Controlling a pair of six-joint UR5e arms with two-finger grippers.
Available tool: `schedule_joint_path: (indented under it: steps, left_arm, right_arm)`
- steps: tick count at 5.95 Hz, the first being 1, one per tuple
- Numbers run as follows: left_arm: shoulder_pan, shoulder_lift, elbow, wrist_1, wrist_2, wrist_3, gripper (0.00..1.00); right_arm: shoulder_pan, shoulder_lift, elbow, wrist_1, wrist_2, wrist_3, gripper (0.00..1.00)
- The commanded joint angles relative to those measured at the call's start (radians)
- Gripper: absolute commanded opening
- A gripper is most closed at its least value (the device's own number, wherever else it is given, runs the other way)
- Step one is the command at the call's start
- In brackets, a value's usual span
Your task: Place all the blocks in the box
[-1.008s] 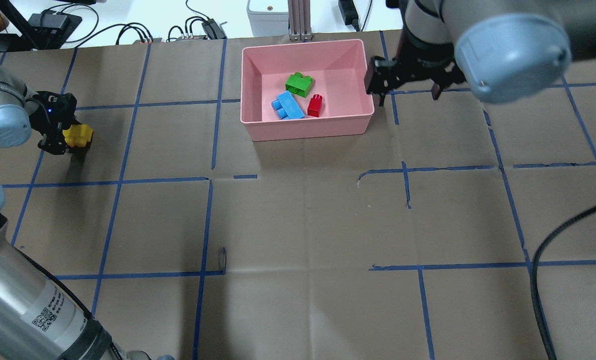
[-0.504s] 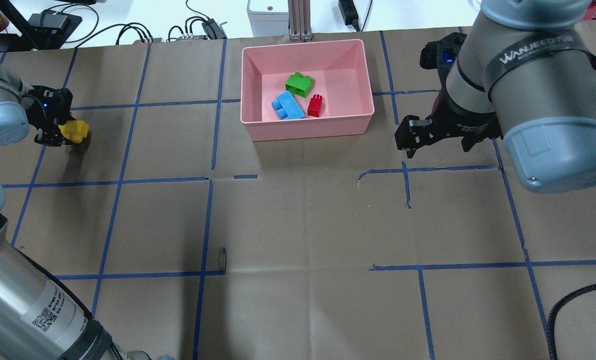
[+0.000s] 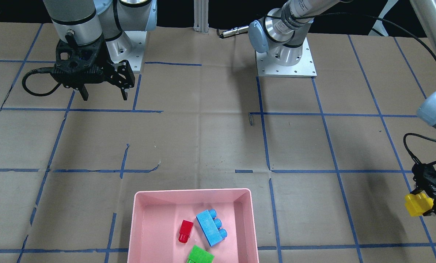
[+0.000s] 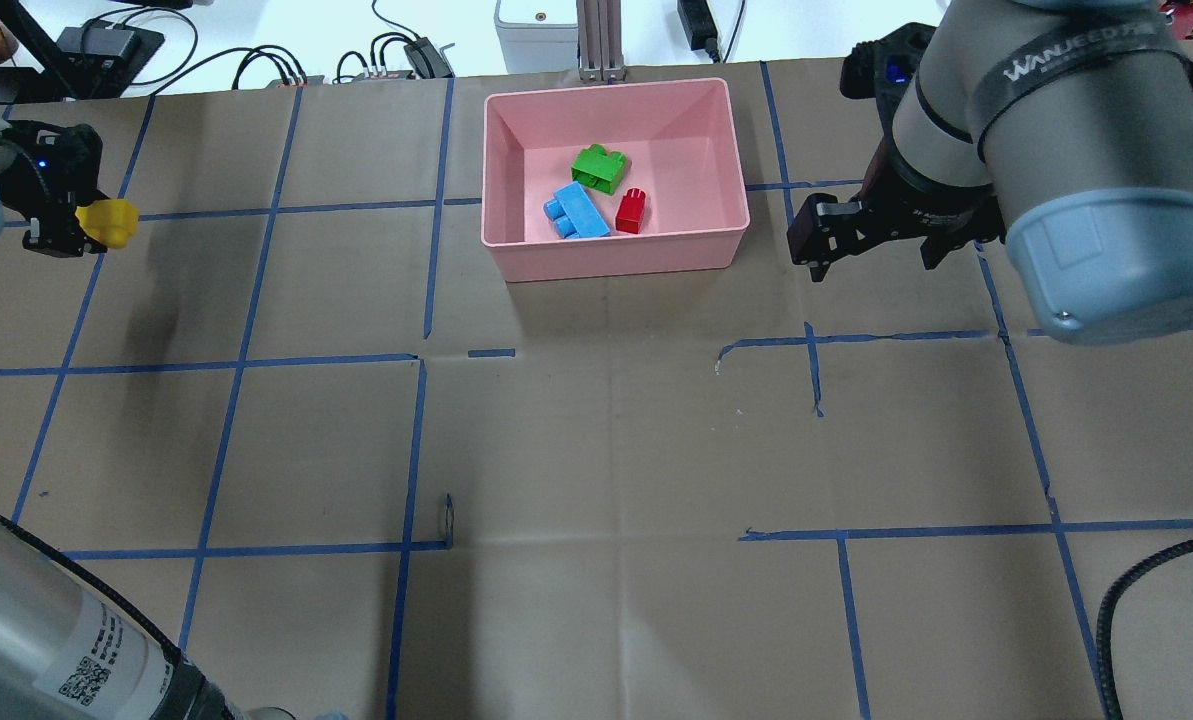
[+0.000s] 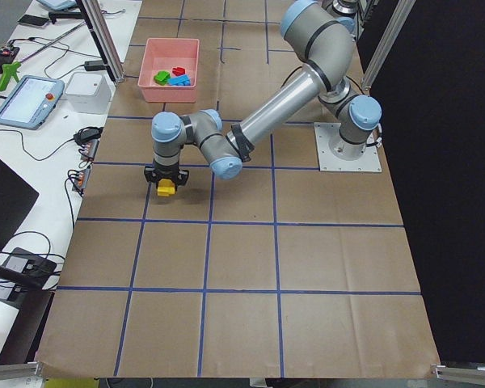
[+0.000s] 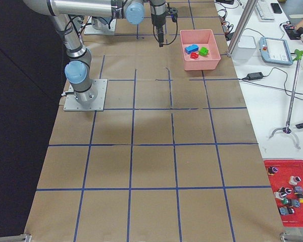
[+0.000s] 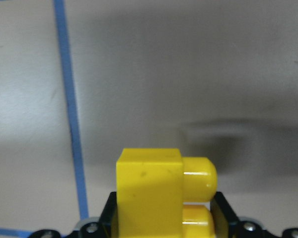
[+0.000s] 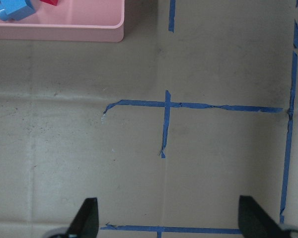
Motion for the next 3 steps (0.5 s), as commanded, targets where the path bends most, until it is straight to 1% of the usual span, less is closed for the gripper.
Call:
schedule_joint_path:
  steps: [1,2,3]
  left_arm:
    - [-0.061,0.077,0.079,-0.178,0.0,-0.351,0.24]
    - [-0.126,0.078,0.115,-0.226,-0.002,-0.61,0.24]
    - [-0.183,0.075,0.153,-0.288,-0.009,-0.855,0.23]
  right_arm:
    - [0.0,0.005,-0.002,-0.001,0.002,0.003,1.0]
    - [0.0,0.035,-0.008,-0.001,0.001,0.003,1.0]
    - [0.0,0.069,-0.041,-0.001,-0.001,0.003,1.0]
